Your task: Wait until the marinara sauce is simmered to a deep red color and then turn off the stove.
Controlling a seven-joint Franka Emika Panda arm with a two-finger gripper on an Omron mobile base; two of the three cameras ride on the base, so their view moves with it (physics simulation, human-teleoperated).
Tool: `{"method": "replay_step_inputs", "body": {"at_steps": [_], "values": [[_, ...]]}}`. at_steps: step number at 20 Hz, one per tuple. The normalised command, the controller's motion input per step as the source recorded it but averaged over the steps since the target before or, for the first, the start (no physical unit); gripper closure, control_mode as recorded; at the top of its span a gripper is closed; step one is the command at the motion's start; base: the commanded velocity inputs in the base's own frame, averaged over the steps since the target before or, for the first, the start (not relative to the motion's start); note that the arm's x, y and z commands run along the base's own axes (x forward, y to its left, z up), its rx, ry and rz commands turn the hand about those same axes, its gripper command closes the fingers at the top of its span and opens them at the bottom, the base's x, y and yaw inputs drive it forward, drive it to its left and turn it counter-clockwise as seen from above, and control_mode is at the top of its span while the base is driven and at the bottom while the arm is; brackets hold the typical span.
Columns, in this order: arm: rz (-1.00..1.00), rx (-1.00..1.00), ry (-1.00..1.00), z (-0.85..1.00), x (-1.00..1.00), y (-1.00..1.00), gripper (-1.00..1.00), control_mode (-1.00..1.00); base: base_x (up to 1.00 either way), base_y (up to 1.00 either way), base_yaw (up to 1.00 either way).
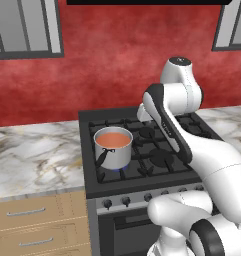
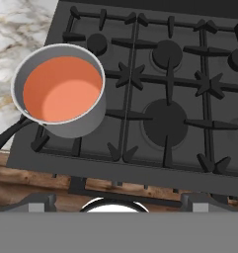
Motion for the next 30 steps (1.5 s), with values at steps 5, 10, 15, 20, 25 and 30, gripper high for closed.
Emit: {"method": "replay_step_inputs", "body": {"at_steps": [5,10,15,20,25,30], "values": [[0.00,0.00,0.00,0.00,0.00,0.00,-1.00,-1.00,0.00,0.00,0.00],[0.00,0.00,0.00,0.00,0.00,0.00,-1.00,-1.00,0.00,0.00,0.00],[0.00,0.00,0.00,0.00,0.00,0.00,-1.00,-1.00,0.00,0.00,0.00],[0.00,0.00,0.00,0.00,0.00,0.00,-1.00,-1.00,0.00,0.00,0.00],[0.00,0.00,0.00,0.00,0.00,0.00,-1.00,-1.00,0.00,0.00,0.00],[0.00,0.00,0.00,0.00,0.00,0.00,-1.00,-1.00,0.00,0.00,0.00]]}}
